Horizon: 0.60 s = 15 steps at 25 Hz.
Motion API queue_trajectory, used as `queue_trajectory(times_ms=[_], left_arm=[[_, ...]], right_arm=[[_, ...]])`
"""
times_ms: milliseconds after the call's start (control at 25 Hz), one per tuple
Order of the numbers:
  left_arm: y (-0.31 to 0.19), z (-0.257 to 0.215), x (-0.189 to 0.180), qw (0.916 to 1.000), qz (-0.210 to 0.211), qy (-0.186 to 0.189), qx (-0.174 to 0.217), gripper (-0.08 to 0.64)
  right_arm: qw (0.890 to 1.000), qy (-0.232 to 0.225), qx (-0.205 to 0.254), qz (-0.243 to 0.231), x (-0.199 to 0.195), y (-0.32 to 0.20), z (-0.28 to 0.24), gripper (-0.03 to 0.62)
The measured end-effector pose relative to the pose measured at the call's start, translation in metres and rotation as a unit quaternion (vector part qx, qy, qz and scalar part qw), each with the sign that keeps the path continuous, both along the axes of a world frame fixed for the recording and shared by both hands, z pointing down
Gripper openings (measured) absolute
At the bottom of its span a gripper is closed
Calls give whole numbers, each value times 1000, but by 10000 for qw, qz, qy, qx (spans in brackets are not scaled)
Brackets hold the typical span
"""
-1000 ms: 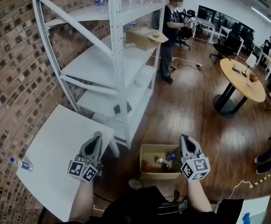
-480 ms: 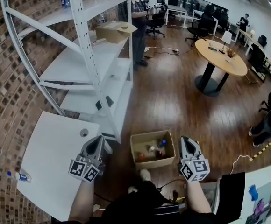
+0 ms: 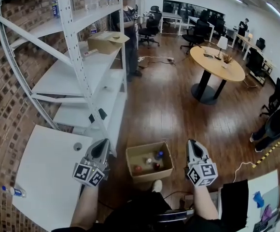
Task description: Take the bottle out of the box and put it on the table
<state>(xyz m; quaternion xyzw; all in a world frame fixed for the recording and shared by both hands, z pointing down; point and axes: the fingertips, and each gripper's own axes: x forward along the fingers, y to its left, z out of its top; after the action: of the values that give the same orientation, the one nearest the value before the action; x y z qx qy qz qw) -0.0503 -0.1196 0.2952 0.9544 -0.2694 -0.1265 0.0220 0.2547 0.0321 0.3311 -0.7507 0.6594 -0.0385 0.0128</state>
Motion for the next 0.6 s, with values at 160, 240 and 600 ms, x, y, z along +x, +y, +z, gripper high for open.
queue_trajectory(times_ms=[160, 240, 600], left_arm=[[-13, -8, 23, 10000, 29, 6, 41, 5], [-20, -8, 33, 10000, 17, -21, 52, 5], [-49, 24, 61, 9990, 32, -352, -257, 5]], right_arm=[[9999, 89, 38, -29, 19, -19, -12, 2], [9999, 107, -12, -88, 29, -32, -8, 2], [9987, 149, -350, -343, 40, -83, 22, 2]])
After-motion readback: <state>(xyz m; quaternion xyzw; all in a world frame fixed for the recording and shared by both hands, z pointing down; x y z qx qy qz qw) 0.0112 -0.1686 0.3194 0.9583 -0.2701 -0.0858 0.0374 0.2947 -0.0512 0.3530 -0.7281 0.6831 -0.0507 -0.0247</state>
